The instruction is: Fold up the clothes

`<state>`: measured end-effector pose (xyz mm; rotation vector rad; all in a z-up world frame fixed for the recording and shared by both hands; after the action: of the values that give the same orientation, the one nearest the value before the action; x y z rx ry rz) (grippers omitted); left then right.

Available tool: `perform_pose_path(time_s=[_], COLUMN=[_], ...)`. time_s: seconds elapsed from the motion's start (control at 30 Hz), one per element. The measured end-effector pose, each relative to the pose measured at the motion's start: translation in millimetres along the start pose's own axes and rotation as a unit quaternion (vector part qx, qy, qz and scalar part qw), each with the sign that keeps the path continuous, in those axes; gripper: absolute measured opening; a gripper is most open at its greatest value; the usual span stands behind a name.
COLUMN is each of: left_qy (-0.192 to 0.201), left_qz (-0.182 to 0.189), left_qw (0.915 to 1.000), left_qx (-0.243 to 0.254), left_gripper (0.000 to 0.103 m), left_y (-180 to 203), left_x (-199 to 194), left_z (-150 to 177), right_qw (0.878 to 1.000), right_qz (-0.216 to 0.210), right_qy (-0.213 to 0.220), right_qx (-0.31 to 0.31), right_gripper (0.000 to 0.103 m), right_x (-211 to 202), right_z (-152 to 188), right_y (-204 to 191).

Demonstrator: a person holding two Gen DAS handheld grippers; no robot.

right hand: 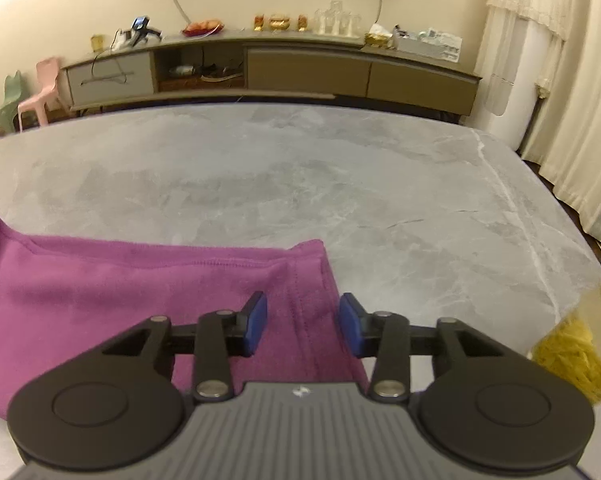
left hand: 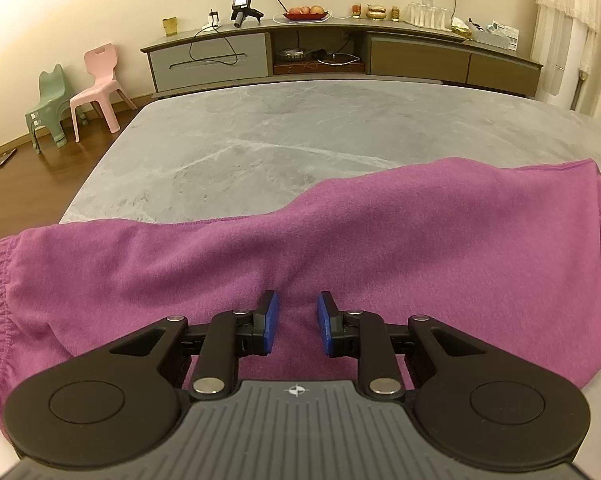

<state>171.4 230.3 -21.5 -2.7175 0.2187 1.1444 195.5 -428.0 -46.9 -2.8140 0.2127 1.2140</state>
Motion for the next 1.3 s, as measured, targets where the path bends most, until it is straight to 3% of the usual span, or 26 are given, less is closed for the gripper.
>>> perform_pose_path(time_s=[0.1, 0.23, 0.37, 0.47, 0.57, 0.6, 0.63, 0.67, 0.7, 0.77, 0.83, 0.93, 0.97, 1.03, 1.07, 1.13, 1.2, 1.23, 1.3], left_qy=[0.001, 0.0, 0.001, 0.005, 0.013, 0.017, 0.021, 0.026, 0.035, 0.048, 0.057, 0.066, 0.062, 0.04, 0.03, 0.015, 0.011, 0.011, 0.003], left_qz=[0.0, 0.002, -0.004, -0.023, -0.044, -0.051, -0.059, -0.068, -0.081, -0.118, -0.164, -0.215, -0.218, -0.217, -0.215, -0.205, -0.197, -0.193, -0.197], left_qw=[1.0, 1.0, 0.9999, 0.9996, 0.9986, 0.9983, 0.9979, 0.9973, 0.996, 0.9897, 0.9744, 0.9379, 0.9299, 0.9235, 0.9213, 0.9249, 0.9299, 0.9329, 0.9378], left_qx=[0.003, 0.005, 0.01, 0.018, 0.028, 0.024, 0.02, 0.012, -0.007, -0.066, -0.143, -0.264, -0.29, -0.314, -0.322, -0.32, -0.31, -0.304, -0.286], left_gripper=[0.024, 0.025, 0.025, 0.025, 0.025, 0.025, 0.025, 0.025, 0.025, 0.025, 0.025, 0.025, 0.025, 0.025, 0.027, 0.035, 0.037, 0.044, 0.045], left_y=[0, -1, -4, -3, -2, -5, -8, -13, -22, -52, -91, -147, -158, -166, -169, -167, -162, -159, -153], left_x=[0, 0, 1, 2, 0, -2, -5, -8, -13, -26, -42, -75, -83, -88, -89, -82, -75, -72, -62], left_z=[0, 0, 1, 0, -1, -2, -3, -4, -5, -4, 3, 32, 44, 62, 69, 71, 67, 63, 57], right_qw=[1.0, 0.999, 0.997, 0.998, 0.999, 0.999, 0.998, 0.997, 0.996, 0.996, 0.997, 0.993, 0.99, 0.986, 0.984, 0.983, 0.984, 0.984, 0.985], right_qz=[-0.006, 0.011, 0.056, 0.058, 0.045, 0.048, 0.053, 0.061, 0.067, 0.035, -0.026, -0.104, -0.115, -0.118, -0.116, -0.112, -0.113, -0.113, -0.112], right_qy=[0.004, 0.033, 0.044, 0.016, 0.001, 0.003, 0.018, 0.039, 0.061, 0.087, 0.075, 0.02, 0.007, -0.011, -0.02, -0.029, -0.027, -0.03, -0.033], right_qx=[0.002, -0.01, -0.007, 0.002, -0.004, 0.0, 0.01, 0.013, 0.006, -0.007, -0.015, -0.054, -0.079, -0.119, -0.132, -0.144, -0.138, -0.131, -0.125], right_gripper=[0.006, 0.005, 0.005, 0.005, 0.011, 0.021, 0.039, 0.045, 0.046, 0.046, 0.045, 0.044, 0.044, 0.044, 0.044, 0.046, 0.048, 0.05, 0.053], right_x=[-1, -14, -8, 15, 25, 20, 10, -3, -17, -41, -53, -46, -43, -36, -31, -26, -27, -27, -26], right_z=[-4, -10, -21, -25, -18, -20, -22, -24, -25, -21, -10, 10, 15, 24, 28, 31, 31, 31, 29], right_y=[0, -3, 8, 21, 16, 15, 15, 13, 8, -6, -25, -65, -80, -101, -107, -115, -115, -112, -106])
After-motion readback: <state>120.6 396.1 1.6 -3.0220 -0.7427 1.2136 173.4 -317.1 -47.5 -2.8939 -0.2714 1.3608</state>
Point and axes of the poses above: each gripper's, at about its wrist camera, not at the fingertips, and x roughly the way its jaws point, y to its right, z to its underside, the point moved 1 cm from there along x, roughly the way its jaws point, and after that the axes turned 4 degrees about x, right-handed, at the moved point
